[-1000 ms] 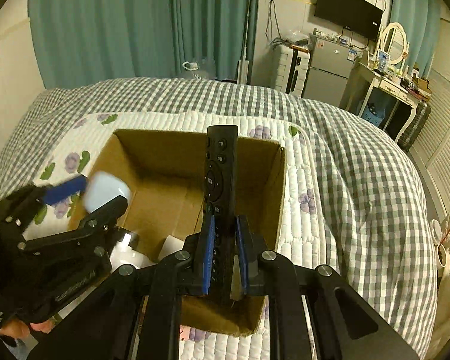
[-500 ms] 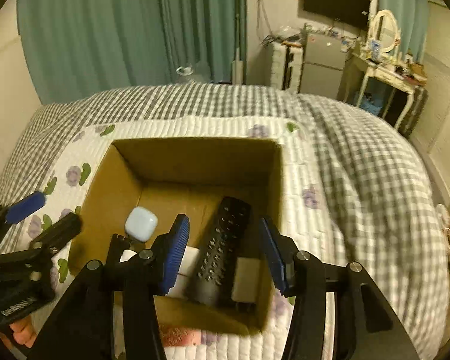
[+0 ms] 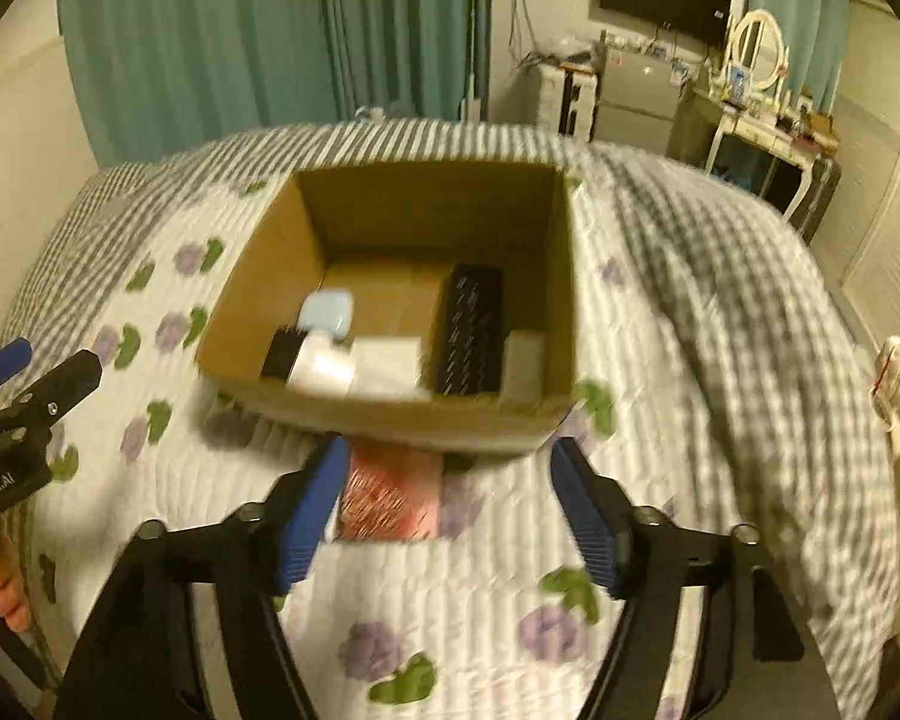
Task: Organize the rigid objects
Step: 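Grasp the pink card case with the right tool while the left grasps the white-red bottle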
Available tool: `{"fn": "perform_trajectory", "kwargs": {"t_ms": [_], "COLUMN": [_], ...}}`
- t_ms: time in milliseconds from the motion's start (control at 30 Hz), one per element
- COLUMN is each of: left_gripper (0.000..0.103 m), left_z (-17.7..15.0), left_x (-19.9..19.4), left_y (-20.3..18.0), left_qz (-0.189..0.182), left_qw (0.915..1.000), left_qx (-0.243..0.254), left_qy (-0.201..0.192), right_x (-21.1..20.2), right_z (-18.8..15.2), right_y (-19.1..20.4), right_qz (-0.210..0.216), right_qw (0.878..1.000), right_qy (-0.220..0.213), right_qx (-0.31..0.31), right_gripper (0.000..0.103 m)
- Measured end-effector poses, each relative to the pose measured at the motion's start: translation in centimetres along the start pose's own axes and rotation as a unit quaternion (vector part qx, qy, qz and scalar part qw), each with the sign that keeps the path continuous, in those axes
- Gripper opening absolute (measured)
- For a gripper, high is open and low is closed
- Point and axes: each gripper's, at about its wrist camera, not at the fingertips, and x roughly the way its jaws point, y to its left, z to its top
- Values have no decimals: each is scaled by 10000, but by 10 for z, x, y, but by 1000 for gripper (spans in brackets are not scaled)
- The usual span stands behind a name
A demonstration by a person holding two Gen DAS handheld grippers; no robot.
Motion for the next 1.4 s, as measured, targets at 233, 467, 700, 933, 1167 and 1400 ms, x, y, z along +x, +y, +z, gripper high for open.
{"fn": "perform_trajectory", "kwargs": {"t_ms": [233, 467, 700, 933, 1167, 1400], "left_gripper": [100, 100, 100, 100, 100, 100], "left_z": [-25, -33, -39, -45, -40, -31], "left_x": [34, 52, 56, 50, 43, 54], "left_y": [0, 1, -17, -34, -61, -97], "left_qz": [-164, -149, -248, -392, -363, -574], "left_qw": [9993, 9982, 9976, 9968, 9953, 9916], "left_qx": [-87, -198, 7, 282, 565, 739], "left_qy": [333, 541, 651, 642, 694, 891], "right_x": [57, 103, 85, 94, 74, 49], "right_z": [-19, -20, -23, -36, -41, -41], "right_y": [28, 34, 17, 9, -13, -42], "right_qz": [-65, -67, -225, -434, -45, -207], "right_qw": [9986, 9977, 9988, 9976, 9987, 9984], "right_qy": [466, 679, 419, 525, 346, 34], "right_qx": [-236, -30, 120, 82, 371, 531], "right_gripper": [72, 66, 57, 20, 10, 10]}}
